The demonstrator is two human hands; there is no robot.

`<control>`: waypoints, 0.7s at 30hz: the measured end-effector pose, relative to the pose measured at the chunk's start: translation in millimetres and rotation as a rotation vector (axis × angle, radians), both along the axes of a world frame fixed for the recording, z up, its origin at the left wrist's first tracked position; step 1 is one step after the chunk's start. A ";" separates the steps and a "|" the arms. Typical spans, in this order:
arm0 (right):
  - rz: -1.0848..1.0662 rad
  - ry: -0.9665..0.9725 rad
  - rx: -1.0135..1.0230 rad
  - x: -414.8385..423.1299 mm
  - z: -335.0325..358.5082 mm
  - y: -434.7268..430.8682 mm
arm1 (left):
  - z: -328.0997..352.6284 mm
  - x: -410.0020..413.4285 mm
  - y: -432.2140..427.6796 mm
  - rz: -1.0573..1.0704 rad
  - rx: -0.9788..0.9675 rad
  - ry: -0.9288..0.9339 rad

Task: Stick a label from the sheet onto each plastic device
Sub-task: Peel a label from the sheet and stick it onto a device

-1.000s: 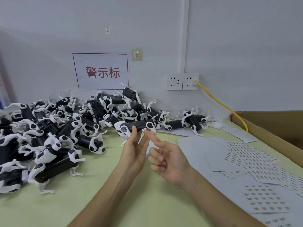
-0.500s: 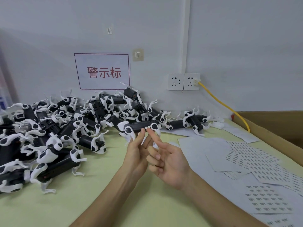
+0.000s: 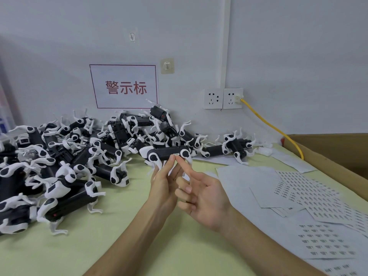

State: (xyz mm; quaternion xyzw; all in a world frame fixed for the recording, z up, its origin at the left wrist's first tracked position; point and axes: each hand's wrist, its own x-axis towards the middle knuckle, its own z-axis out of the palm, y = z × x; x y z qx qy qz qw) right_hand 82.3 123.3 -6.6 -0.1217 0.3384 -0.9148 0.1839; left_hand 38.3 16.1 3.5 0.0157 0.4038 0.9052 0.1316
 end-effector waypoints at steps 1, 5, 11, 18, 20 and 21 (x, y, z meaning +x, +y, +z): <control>0.002 0.000 -0.003 0.1 0.1 -0.1 | 0.5 0.1 0.1 -0.001 0.002 0.002; 0.004 0.007 -0.006 0.4 0.3 0.2 | -0.6 -2.2 -1.2 -0.009 -0.019 -0.015; 0.007 0.021 -0.019 0.7 0.0 -0.9 | -2.4 -3.3 -1.6 0.015 -0.013 0.006; 0.012 0.031 -0.019 0.2 -2.5 -1.9 | -1.7 -3.7 -2.2 0.006 -0.037 -0.009; 0.017 0.034 -0.022 0.3 -3.0 -2.4 | -1.1 -3.5 -2.4 0.008 -0.036 -0.008; 0.018 0.034 -0.023 0.3 -3.1 -2.4 | -0.5 -3.4 -2.5 0.013 -0.032 -0.006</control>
